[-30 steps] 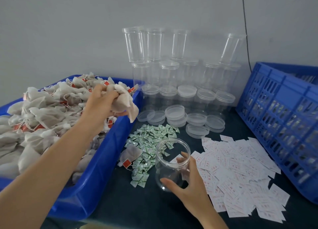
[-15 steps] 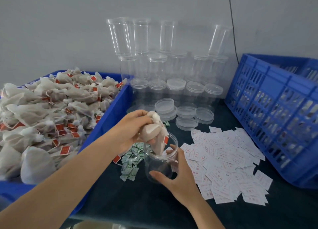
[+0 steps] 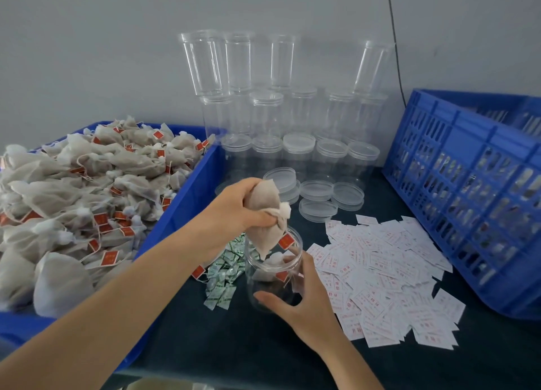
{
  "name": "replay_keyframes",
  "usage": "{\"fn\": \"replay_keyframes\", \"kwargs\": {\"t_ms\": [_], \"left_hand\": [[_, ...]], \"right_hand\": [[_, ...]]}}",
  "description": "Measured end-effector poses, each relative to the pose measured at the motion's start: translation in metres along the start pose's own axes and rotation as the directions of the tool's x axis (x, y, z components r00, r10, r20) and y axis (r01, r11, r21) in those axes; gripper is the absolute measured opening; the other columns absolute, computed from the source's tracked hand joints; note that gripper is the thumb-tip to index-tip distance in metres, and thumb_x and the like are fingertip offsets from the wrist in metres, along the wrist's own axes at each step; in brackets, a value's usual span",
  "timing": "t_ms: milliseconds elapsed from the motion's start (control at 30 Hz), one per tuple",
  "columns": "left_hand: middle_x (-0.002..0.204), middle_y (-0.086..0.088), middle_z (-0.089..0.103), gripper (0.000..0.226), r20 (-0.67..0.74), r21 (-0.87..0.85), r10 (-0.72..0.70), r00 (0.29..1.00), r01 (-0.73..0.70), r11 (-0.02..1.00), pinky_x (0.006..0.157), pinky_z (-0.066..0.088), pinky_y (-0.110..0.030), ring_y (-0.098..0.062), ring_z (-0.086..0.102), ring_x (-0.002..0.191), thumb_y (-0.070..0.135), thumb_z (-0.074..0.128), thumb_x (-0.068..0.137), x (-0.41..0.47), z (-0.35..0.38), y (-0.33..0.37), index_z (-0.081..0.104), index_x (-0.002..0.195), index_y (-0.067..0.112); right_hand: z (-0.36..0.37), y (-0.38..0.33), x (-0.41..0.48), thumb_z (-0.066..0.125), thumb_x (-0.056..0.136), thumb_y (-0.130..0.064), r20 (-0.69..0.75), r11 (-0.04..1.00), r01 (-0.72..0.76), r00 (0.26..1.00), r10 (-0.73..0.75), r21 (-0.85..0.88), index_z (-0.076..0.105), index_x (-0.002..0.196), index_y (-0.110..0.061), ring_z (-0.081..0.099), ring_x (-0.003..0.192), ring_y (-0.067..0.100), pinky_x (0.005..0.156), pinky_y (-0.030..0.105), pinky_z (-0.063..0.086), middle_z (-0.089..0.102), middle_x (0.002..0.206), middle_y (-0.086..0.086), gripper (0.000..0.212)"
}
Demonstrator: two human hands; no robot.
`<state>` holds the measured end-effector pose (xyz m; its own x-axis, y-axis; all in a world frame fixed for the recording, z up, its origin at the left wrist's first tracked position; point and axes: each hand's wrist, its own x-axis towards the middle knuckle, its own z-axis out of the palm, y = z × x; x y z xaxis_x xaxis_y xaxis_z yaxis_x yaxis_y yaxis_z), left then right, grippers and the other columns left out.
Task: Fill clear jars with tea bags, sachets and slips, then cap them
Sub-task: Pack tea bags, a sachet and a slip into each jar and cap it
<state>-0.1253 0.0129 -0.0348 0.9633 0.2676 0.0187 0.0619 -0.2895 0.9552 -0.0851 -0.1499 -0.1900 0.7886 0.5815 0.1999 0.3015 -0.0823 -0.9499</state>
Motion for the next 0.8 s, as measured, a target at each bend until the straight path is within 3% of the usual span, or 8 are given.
{"fn": "replay_keyframes", "kwargs": {"t_ms": [100, 200, 300, 367, 467, 567, 700, 800], "left_hand": [[0.106, -0.003, 0.065, 0.053, 0.007, 0.023, -0.009, 1.0, 0.008, 1.0, 0.081, 0.056, -0.03, -0.02, 0.064, 0.099, 0.0, 0.081, 0.068, 0.002, 0.003, 0.0, 0.06, 0.114, 0.016], [0.102, -0.004, 0.063, 0.052, -0.024, -0.111, -0.015, 1.0, 0.013, 0.994, 0.081, 0.052, -0.03, -0.017, 0.061, 0.092, 0.012, 0.082, 0.062, 0.004, -0.001, 0.004, 0.062, 0.11, 0.014], [0.095, -0.001, 0.062, 0.037, -0.047, -0.25, 0.039, 0.998, -0.05, 0.967, 0.076, 0.051, -0.025, -0.011, 0.059, 0.086, 0.018, 0.071, 0.072, 0.003, -0.007, 0.011, 0.064, 0.107, 0.009], [0.092, 0.001, 0.064, 0.024, -0.034, -0.143, 0.095, 0.995, -0.099, 0.985, 0.075, 0.054, -0.021, -0.007, 0.062, 0.082, 0.009, 0.071, 0.078, -0.001, -0.009, 0.014, 0.067, 0.102, 0.011], [0.098, 0.005, 0.067, 0.031, 0.099, 0.131, 0.107, 0.989, -0.119, 0.984, 0.075, 0.054, -0.018, -0.003, 0.064, 0.087, 0.006, 0.079, 0.073, -0.006, -0.006, 0.013, 0.068, 0.098, 0.02], [0.105, 0.009, 0.069, 0.036, 0.131, 0.17, 0.105, 0.986, -0.127, 0.977, 0.086, 0.052, -0.017, 0.0, 0.063, 0.098, 0.008, 0.081, 0.072, -0.007, -0.006, 0.012, 0.068, 0.101, 0.025], [0.092, 0.011, 0.073, 0.023, -0.092, 0.105, 0.141, 0.986, -0.131, 0.986, 0.071, 0.049, -0.005, 0.003, 0.066, 0.086, 0.004, 0.074, 0.078, 0.004, -0.033, 0.008, 0.069, 0.091, 0.022], [0.09, 0.008, 0.068, 0.025, -0.365, 0.33, 0.227, 0.903, -0.102, 0.938, 0.067, 0.044, -0.008, 0.0, 0.062, 0.079, -0.002, 0.064, 0.086, 0.024, -0.072, -0.009, 0.065, 0.084, 0.022]], "right_hand": [[0.0, 0.001, 0.0, 0.085, 0.063, -0.066, 0.001, 1.0, -0.007, 1.0, 0.007, -0.01, 0.038, 0.136, -0.049, 0.057, 0.123, 0.003, 0.1, 0.025, 0.05, 0.057, 0.134, -0.02, 0.088], [0.0, 0.001, 0.0, 0.086, 0.063, -0.065, 0.0, 1.0, -0.01, 1.0, 0.01, -0.01, 0.038, 0.134, -0.052, 0.058, 0.122, 0.003, 0.098, 0.024, 0.051, 0.057, 0.133, -0.02, 0.086], [0.0, 0.0, -0.001, 0.088, 0.062, -0.061, -0.011, 1.0, -0.004, 1.0, 0.004, 0.005, 0.042, 0.127, -0.053, 0.061, 0.117, 0.005, 0.093, 0.022, 0.052, 0.061, 0.125, -0.018, 0.08], [0.001, -0.001, -0.001, 0.088, 0.062, -0.061, -0.014, 1.0, -0.004, 1.0, 0.005, 0.018, 0.042, 0.129, -0.055, 0.059, 0.118, 0.003, 0.092, 0.016, 0.05, 0.06, 0.126, -0.021, 0.082], [0.001, 0.0, -0.001, 0.088, 0.061, -0.061, -0.012, 1.0, -0.007, 1.0, 0.007, 0.023, 0.042, 0.131, -0.052, 0.059, 0.118, 0.006, 0.093, 0.022, 0.052, 0.06, 0.126, -0.018, 0.084], [0.0, 0.002, -0.001, 0.089, 0.061, -0.06, -0.013, 1.0, -0.015, 1.0, 0.015, 0.017, 0.046, 0.125, -0.046, 0.061, 0.114, 0.011, 0.09, 0.03, 0.056, 0.061, 0.121, -0.013, 0.079], [0.0, 0.0, -0.002, 0.089, 0.059, -0.063, -0.013, 1.0, -0.021, 1.0, 0.021, 0.014, 0.045, 0.123, -0.048, 0.061, 0.111, 0.007, 0.086, 0.028, 0.057, 0.061, 0.118, -0.017, 0.078], [0.0, -0.002, -0.002, 0.088, 0.058, -0.065, -0.013, 1.0, -0.022, 1.0, 0.023, 0.017, 0.045, 0.121, -0.052, 0.059, 0.113, 0.002, 0.085, 0.023, 0.056, 0.058, 0.119, -0.023, 0.077]]}}
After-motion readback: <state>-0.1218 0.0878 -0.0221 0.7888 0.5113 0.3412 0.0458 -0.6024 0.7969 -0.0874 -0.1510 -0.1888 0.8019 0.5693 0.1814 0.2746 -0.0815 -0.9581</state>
